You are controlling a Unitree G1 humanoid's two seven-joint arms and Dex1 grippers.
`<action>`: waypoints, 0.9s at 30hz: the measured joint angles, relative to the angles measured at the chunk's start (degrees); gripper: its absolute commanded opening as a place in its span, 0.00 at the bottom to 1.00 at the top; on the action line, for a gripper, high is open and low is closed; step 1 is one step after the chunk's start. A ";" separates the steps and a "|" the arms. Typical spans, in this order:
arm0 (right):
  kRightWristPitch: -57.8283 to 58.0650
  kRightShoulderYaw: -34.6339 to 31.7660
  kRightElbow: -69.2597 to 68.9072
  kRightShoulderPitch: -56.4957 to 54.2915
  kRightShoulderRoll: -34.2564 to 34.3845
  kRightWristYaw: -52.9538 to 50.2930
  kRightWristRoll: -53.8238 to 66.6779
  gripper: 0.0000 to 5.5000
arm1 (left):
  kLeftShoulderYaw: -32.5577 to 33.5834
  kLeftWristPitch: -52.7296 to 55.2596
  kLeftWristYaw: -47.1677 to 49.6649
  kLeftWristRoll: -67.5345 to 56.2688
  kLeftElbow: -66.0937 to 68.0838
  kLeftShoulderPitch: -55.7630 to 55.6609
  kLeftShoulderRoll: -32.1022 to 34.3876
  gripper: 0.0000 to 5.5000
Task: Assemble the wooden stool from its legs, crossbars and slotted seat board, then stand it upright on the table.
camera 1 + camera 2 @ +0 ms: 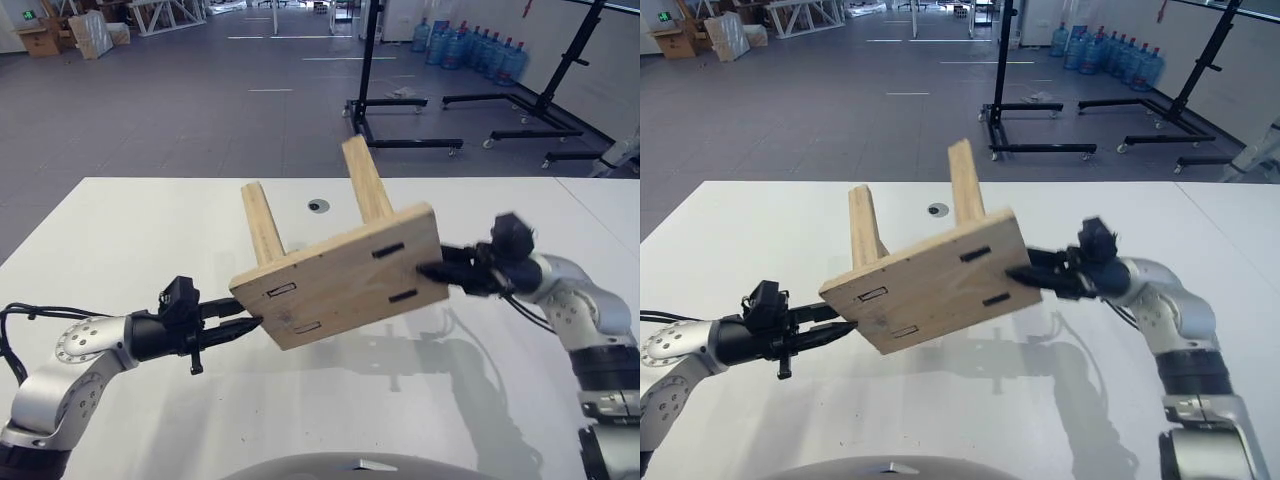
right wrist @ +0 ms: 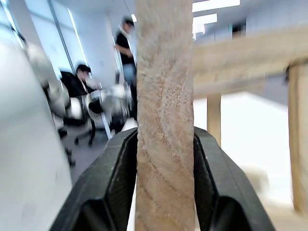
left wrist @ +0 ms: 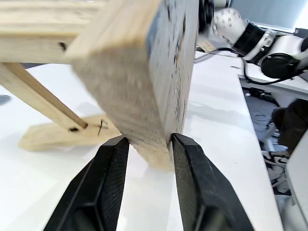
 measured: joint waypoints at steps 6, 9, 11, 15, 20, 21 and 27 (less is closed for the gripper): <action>8.70 -5.17 -4.85 0.25 1.56 -7.87 3.87 0.26 | 4.64 3.46 1.71 -8.80 -0.67 -0.42 -3.44 0.24; 9.31 -6.75 -5.19 1.99 4.54 -11.43 6.07 0.26 | 7.52 4.25 3.19 -13.03 -0.67 -1.13 -5.96 0.24; 10.81 -8.01 -5.26 2.34 6.71 -14.26 8.19 0.26 | 9.04 4.39 4.38 -16.34 -0.66 -2.09 -7.36 0.24; 13.45 -9.57 -5.39 3.65 10.99 -20.09 12.70 0.27 | 10.47 3.88 7.40 -21.77 -0.67 -3.61 -10.77 0.24; 18.19 -10.72 -6.42 4.00 15.18 -28.71 18.94 0.27 | 10.91 2.66 12.35 -27.70 -0.63 -3.93 -14.35 0.24; 18.96 -10.78 -6.88 4.01 15.93 -30.81 20.43 0.27 | 10.98 2.44 13.52 -28.91 -0.63 -3.92 -15.07 0.24; 20.31 -10.38 -12.28 5.29 22.66 -46.98 27.31 0.27 | 11.54 1.33 23.50 -35.61 -0.61 -3.89 -19.41 0.24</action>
